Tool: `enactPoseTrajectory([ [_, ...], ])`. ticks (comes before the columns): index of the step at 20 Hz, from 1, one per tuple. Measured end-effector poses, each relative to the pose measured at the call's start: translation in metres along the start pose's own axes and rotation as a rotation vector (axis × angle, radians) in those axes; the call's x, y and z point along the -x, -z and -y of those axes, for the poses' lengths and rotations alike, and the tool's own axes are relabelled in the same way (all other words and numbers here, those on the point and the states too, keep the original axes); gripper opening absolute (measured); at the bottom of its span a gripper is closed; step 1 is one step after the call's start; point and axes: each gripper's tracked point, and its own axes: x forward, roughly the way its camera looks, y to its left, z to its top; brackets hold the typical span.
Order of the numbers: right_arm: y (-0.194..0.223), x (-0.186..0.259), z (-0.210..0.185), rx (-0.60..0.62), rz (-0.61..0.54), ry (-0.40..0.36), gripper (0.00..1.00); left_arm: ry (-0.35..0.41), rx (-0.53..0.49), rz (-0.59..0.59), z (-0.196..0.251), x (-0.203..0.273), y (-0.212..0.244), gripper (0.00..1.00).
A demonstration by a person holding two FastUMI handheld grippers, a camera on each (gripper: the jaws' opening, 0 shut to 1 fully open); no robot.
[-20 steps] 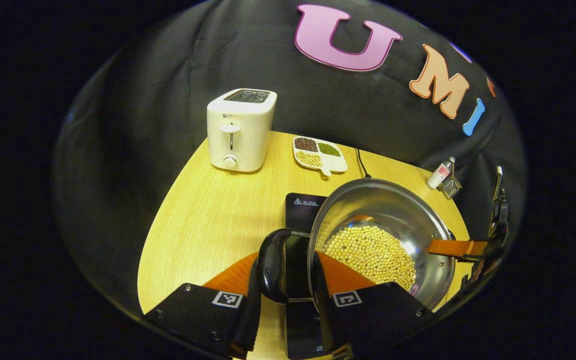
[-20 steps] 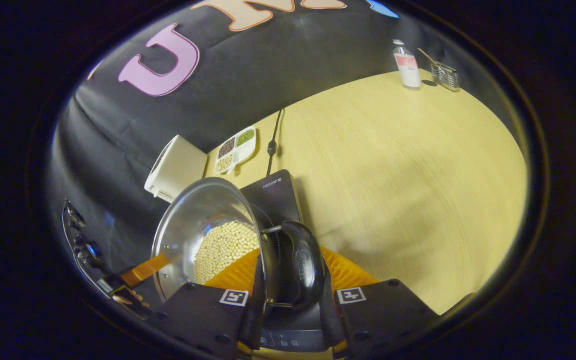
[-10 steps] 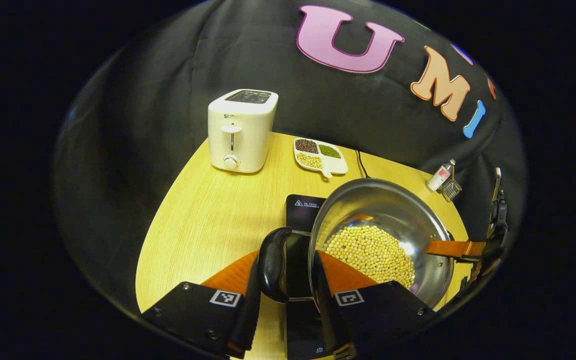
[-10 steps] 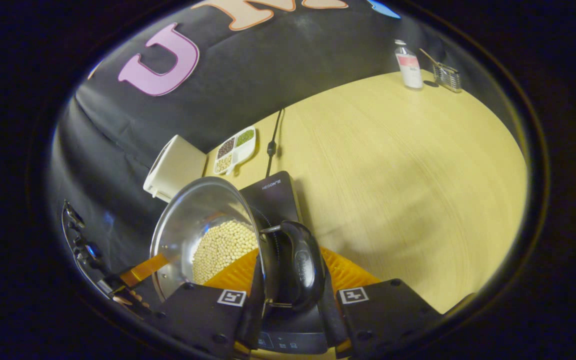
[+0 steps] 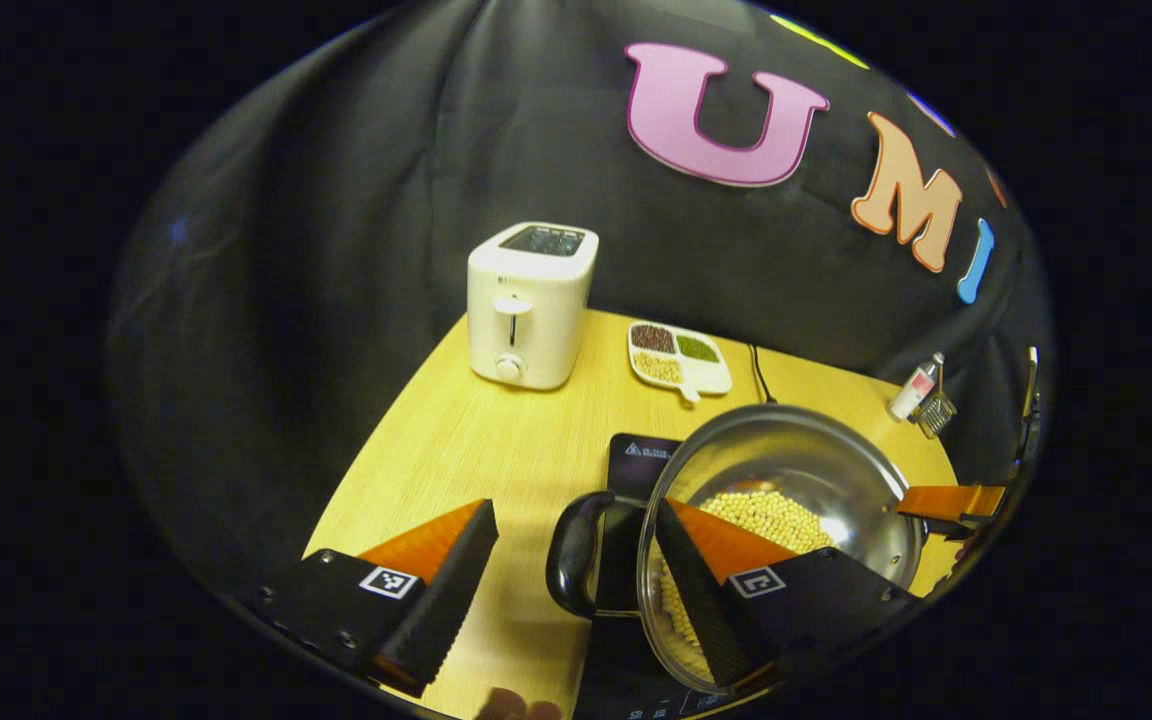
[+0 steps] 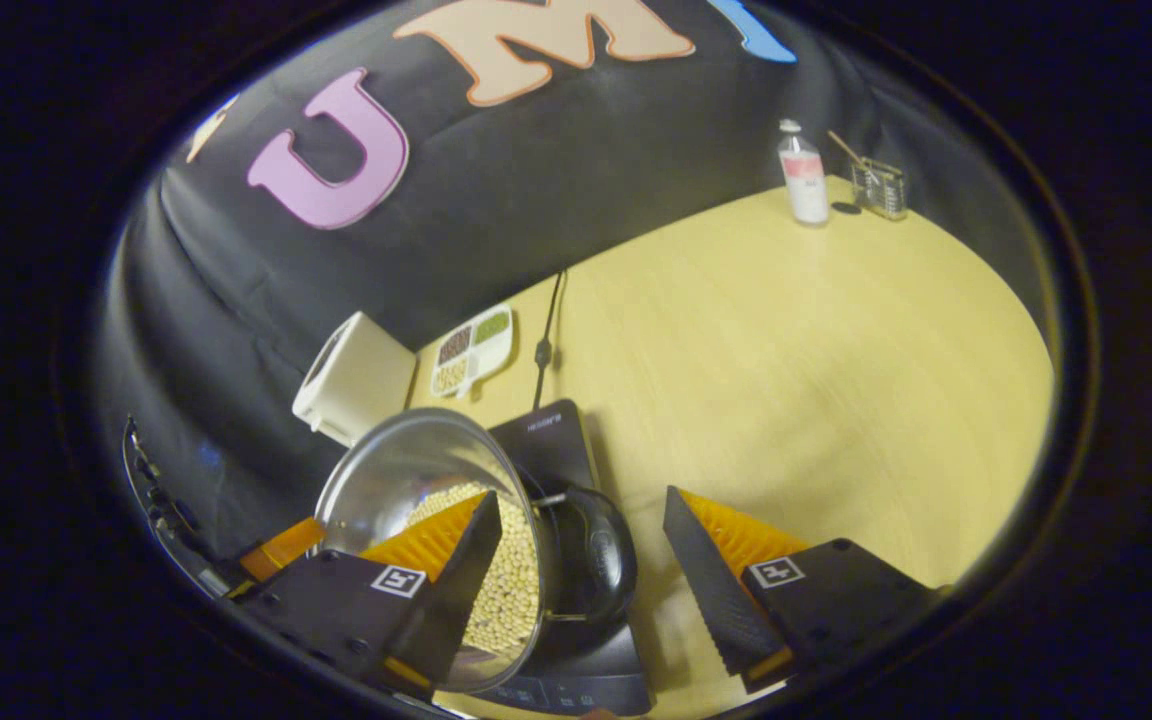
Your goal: First push the handle of the pot to place it horizontally, then grasp the pot with both hands and set it on the induction cooktop.
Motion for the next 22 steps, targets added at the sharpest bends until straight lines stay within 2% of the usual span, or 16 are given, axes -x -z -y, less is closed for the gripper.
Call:
enactPoseTrajectory([
  [1, -0.009, 0.009, 0.004, 0.017, 0.034, 0.012, 1.00, -0.009, -0.014, 0.036, 0.002, 0.005, -0.010, 0.97],
  [5, -0.044, 0.056, 0.010, 0.081, 0.173, 0.042, 1.00, -0.028, -0.082, 0.091, 0.015, 0.030, -0.030, 0.97],
  [6, -0.054, 0.070, 0.009, 0.095, 0.209, 0.040, 0.92, -0.032, -0.100, 0.095, 0.019, 0.038, -0.033, 0.96],
  [7, -0.063, 0.084, 0.010, 0.114, 0.245, 0.041, 0.92, -0.037, -0.118, 0.104, 0.026, 0.048, -0.037, 0.96],
  [8, -0.072, 0.098, 0.011, 0.135, 0.279, 0.043, 1.00, -0.043, -0.132, 0.124, 0.033, 0.057, -0.043, 0.97],
  [9, -0.082, 0.113, 0.012, 0.156, 0.311, 0.043, 1.00, -0.040, -0.146, 0.144, 0.043, 0.069, -0.048, 0.96],
  [10, -0.092, 0.128, 0.012, 0.173, 0.343, 0.039, 0.92, -0.038, -0.162, 0.168, 0.053, 0.081, -0.055, 0.96],
  [12, -0.111, 0.157, 0.012, 0.192, 0.393, 0.018, 0.92, -0.030, -0.185, 0.204, 0.077, 0.102, -0.065, 0.96],
  [15, -0.140, 0.197, 0.026, 0.245, 0.458, -0.012, 0.92, -0.010, -0.161, 0.265, 0.123, 0.136, -0.082, 0.96],
  [22, -0.204, 0.288, 0.085, 0.363, 0.574, -0.114, 0.92, -0.090, -0.143, 0.419, 0.229, 0.205, -0.111, 0.96],
])
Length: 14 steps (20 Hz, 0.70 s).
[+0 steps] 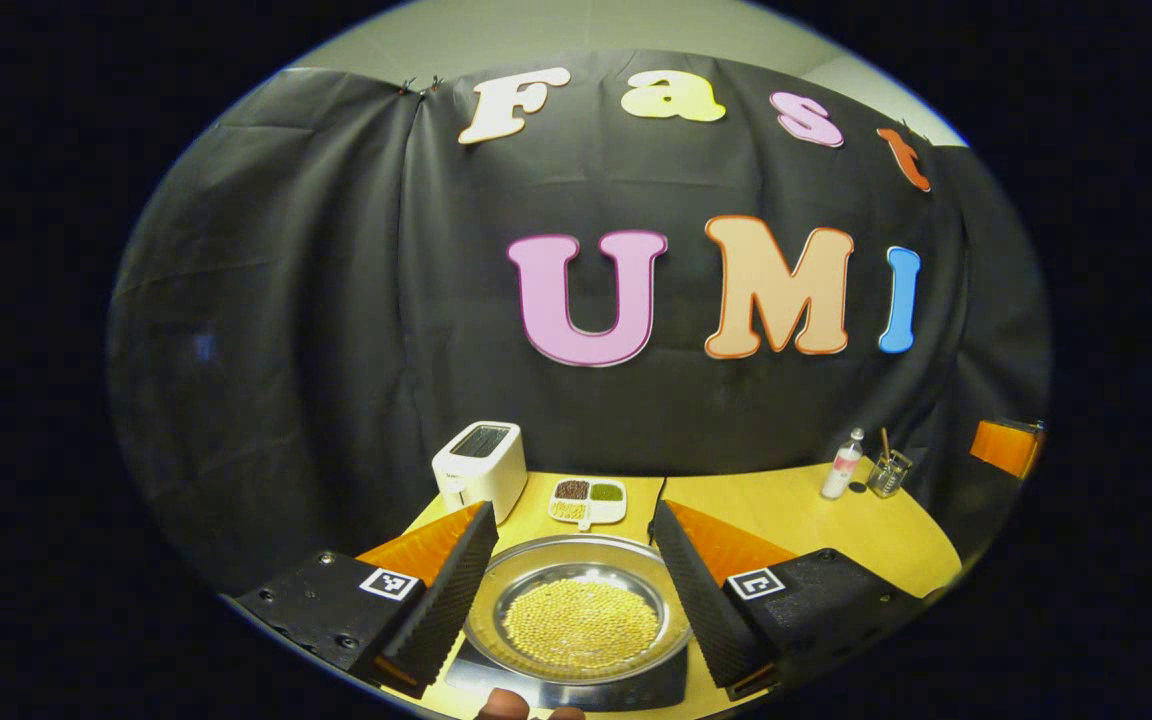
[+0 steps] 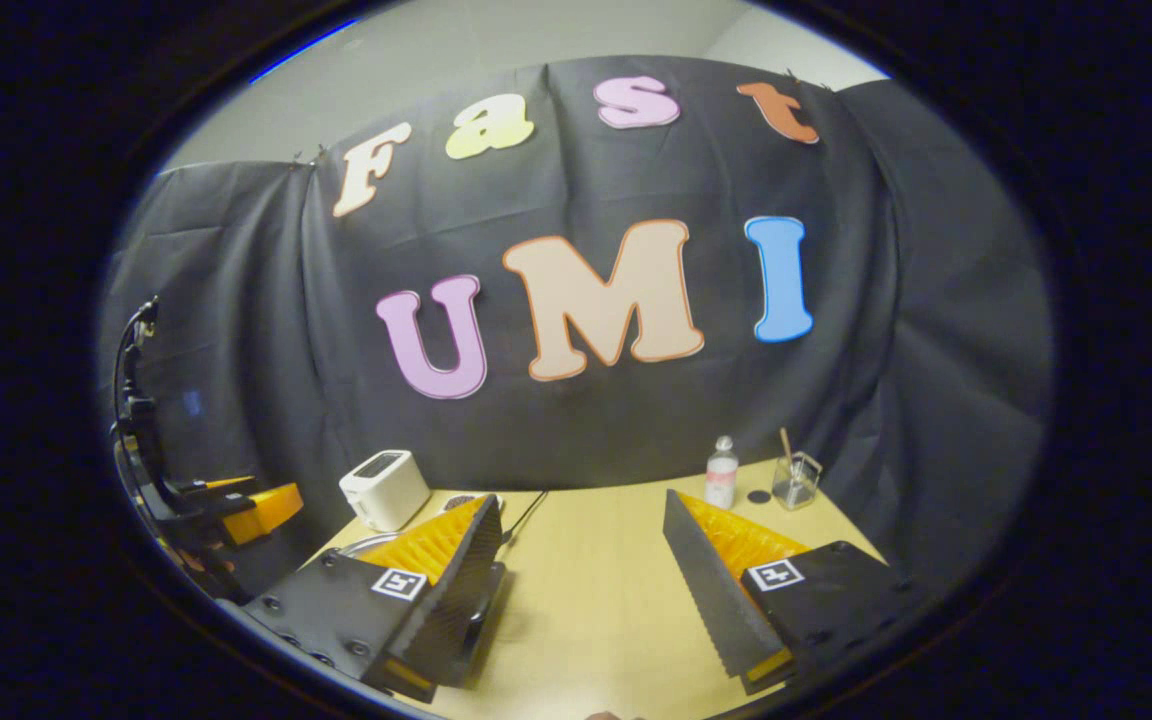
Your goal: First push the handle of the pot to place it horizontally, then grasp the pot with both hands and set it on the induction cooktop.
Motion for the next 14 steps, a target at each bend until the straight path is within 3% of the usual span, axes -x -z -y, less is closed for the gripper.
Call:
enactPoseTrajectory([
  [1, -0.008, 0.007, 0.012, 0.013, 0.019, -0.013, 1.00, -0.016, -0.001, 0.025, 0.012, 0.010, -0.009, 0.96],
  [2, -0.018, 0.014, 0.024, 0.026, 0.039, -0.028, 0.92, -0.030, 0.003, 0.049, 0.025, 0.020, -0.018, 0.96],
  [5, -0.036, 0.027, 0.052, 0.056, 0.079, -0.057, 0.92, -0.049, 0.013, 0.108, 0.071, 0.045, -0.031, 0.96],
  [6, -0.041, 0.032, 0.060, 0.061, 0.086, -0.068, 1.00, -0.053, 0.014, 0.117, 0.083, 0.052, -0.033, 0.94],
  [7, -0.044, 0.036, 0.067, 0.068, 0.091, -0.078, 0.92, -0.067, 0.014, 0.124, 0.091, 0.057, -0.034, 0.96],
  [10, -0.057, 0.046, 0.084, 0.090, 0.126, -0.097, 0.92, -0.087, 0.012, 0.144, 0.116, 0.073, -0.035, 0.97],
  [11, -0.057, 0.050, 0.089, 0.091, 0.130, -0.104, 1.00, -0.093, 0.006, 0.151, 0.121, 0.076, -0.033, 0.97],
  [12, -0.057, 0.054, 0.092, 0.091, 0.132, -0.114, 0.92, -0.101, -0.003, 0.152, 0.126, 0.079, -0.031, 0.96],
  [14, -0.056, 0.062, 0.101, 0.100, 0.140, -0.117, 0.92, -0.102, -0.008, 0.155, 0.136, 0.082, -0.026, 0.97],
])
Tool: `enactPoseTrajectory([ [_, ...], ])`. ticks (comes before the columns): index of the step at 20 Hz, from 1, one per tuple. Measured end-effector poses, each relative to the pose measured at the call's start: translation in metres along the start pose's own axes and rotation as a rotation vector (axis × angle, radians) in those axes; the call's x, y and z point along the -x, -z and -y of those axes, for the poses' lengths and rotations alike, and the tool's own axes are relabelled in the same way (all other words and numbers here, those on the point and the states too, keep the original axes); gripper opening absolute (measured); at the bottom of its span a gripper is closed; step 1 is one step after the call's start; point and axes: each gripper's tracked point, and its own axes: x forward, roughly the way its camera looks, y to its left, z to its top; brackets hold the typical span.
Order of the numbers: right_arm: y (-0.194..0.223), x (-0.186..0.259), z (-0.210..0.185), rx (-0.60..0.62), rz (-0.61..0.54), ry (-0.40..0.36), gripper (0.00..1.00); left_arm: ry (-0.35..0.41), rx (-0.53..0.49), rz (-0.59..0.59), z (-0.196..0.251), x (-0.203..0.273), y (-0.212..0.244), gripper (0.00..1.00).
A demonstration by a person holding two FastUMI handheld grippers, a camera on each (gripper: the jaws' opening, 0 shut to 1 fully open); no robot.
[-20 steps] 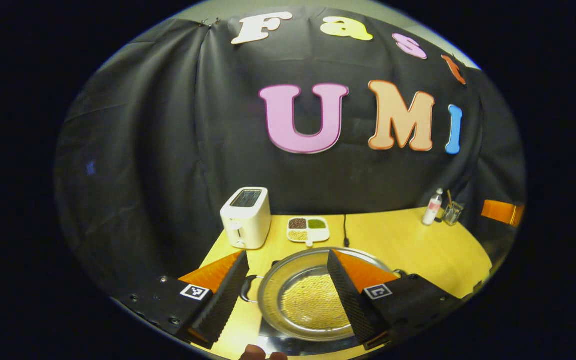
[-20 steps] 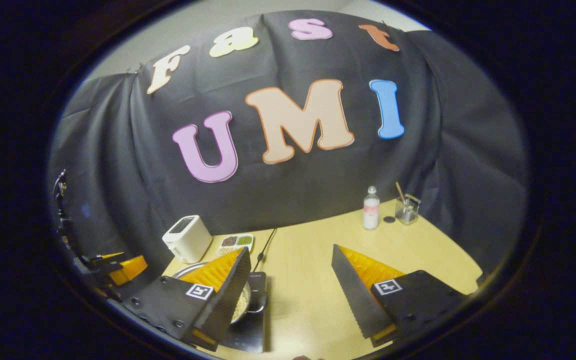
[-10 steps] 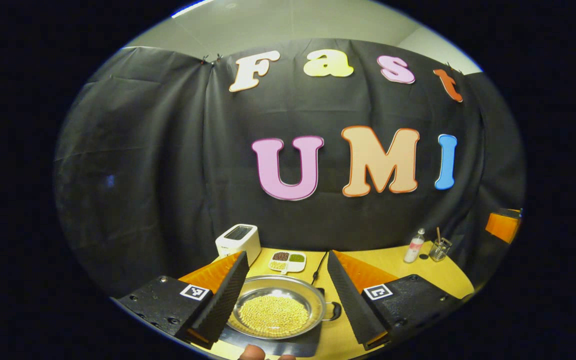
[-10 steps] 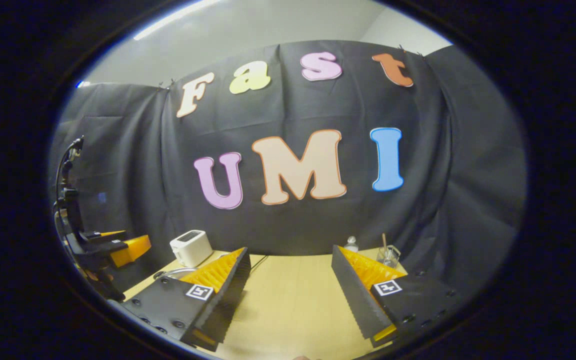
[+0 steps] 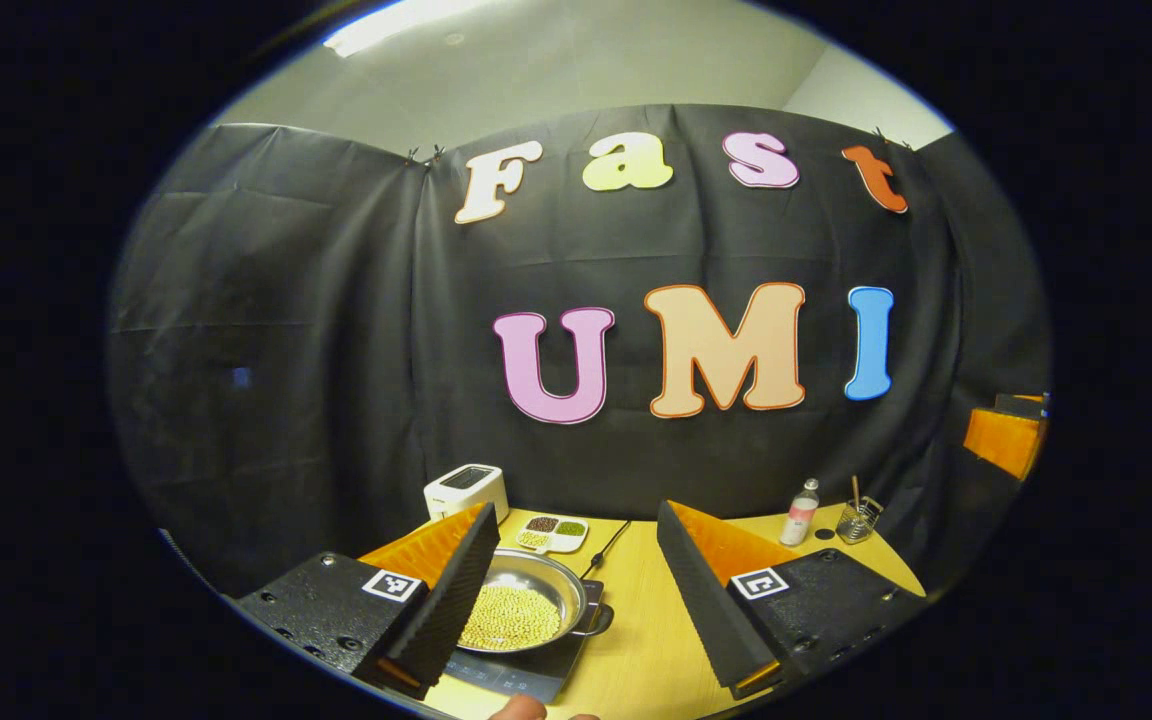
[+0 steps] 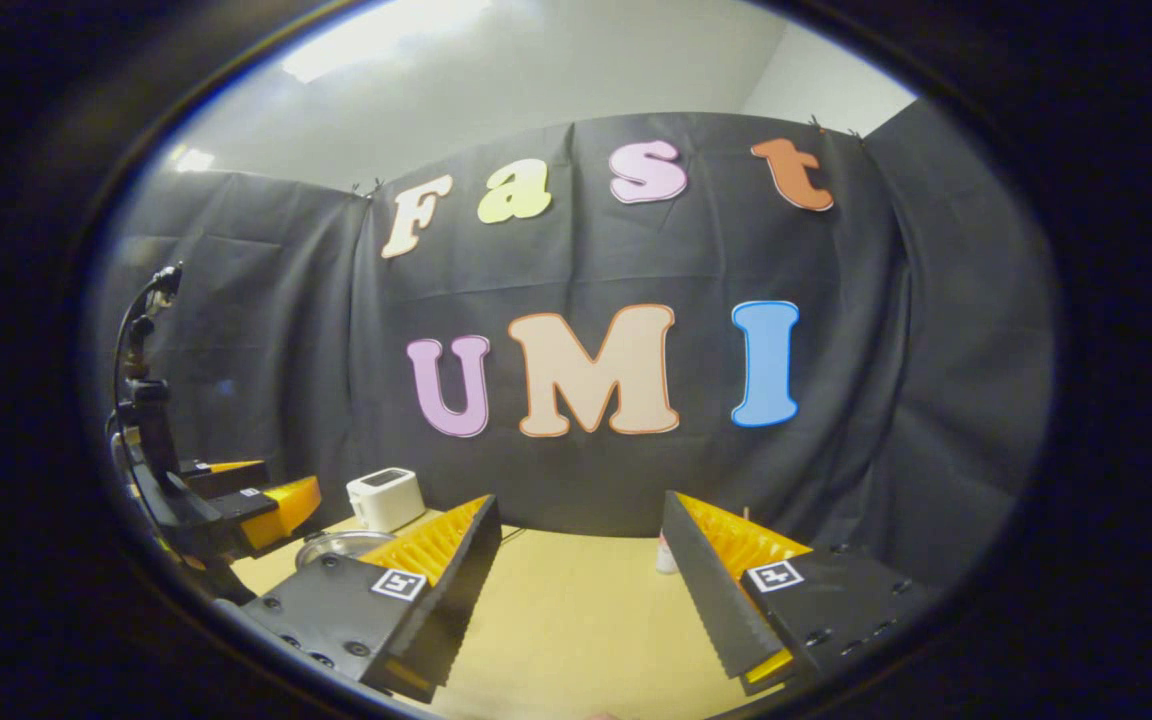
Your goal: First push the handle of the pot to place it horizontally, then grasp the pot with both hands and set it on the induction cooktop.
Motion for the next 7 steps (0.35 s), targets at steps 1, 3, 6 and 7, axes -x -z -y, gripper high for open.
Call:
enactPoseTrajectory([
  [1, 0.000, 0.002, 0.004, 0.002, 0.005, 0.000, 0.92, 0.001, 0.001, -0.003, 0.005, 0.002, 0.002, 0.97],
  [3, 0.006, 0.007, 0.009, -0.012, -0.006, -0.009, 0.92, 0.012, 0.013, -0.012, 0.016, 0.001, 0.006, 0.96],
  [6, 0.012, 0.010, 0.019, -0.047, -0.025, -0.011, 0.92, 0.038, 0.056, 0.005, 0.036, 0.000, -0.002, 0.97],
  [7, 0.016, 0.005, 0.022, -0.047, -0.029, -0.004, 0.92, 0.048, 0.070, 0.016, 0.041, -0.001, -0.005, 0.96],
])
